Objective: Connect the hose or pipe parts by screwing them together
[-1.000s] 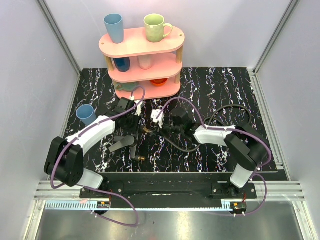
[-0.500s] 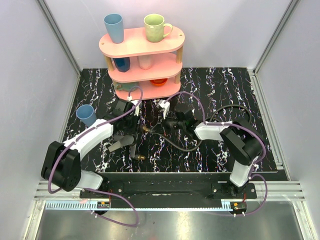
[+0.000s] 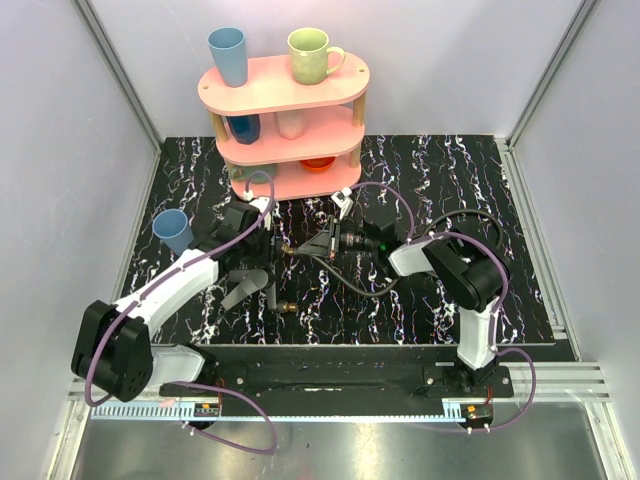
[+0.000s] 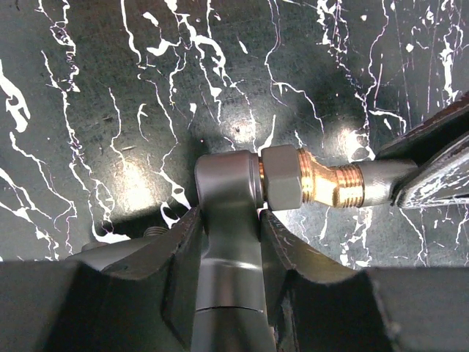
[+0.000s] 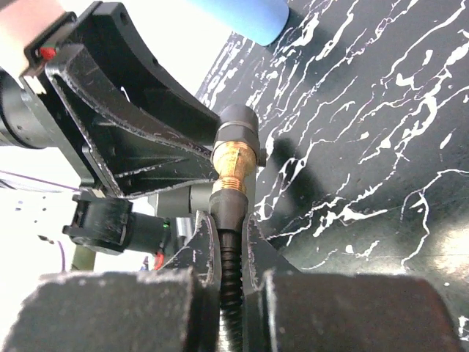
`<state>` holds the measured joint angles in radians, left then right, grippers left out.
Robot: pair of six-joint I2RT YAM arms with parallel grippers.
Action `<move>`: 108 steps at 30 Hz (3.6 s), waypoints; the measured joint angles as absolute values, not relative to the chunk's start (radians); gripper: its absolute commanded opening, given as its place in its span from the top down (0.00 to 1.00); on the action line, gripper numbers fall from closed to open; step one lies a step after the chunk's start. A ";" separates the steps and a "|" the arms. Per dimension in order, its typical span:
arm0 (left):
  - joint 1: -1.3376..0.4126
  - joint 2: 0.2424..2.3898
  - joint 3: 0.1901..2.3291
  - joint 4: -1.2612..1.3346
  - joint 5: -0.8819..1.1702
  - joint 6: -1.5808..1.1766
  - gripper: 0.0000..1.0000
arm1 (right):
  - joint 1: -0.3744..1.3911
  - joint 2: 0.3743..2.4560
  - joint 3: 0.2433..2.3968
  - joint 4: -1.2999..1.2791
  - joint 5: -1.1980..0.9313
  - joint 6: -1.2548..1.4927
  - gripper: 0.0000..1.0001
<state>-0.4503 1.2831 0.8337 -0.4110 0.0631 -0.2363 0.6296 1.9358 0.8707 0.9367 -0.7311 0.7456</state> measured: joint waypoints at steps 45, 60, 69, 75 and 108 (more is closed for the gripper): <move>-0.470 1.335 0.871 -0.455 0.247 -0.313 1.00 | 0.645 1.430 0.783 0.627 -0.500 0.354 0.32; -0.437 1.407 0.927 -0.524 0.313 -0.285 1.00 | 0.848 1.271 0.750 0.179 -0.421 -0.772 0.31; -0.437 1.428 0.941 -0.533 0.342 -0.280 1.00 | 0.874 1.378 0.795 0.056 -0.356 -0.949 0.35; -0.437 1.440 0.944 -0.532 0.352 -0.280 1.00 | 0.884 1.448 0.818 0.056 -0.309 -0.982 0.38; -0.404 1.446 0.872 -0.444 0.332 -0.355 1.00 | 0.849 1.666 0.912 0.210 -0.341 -0.389 1.00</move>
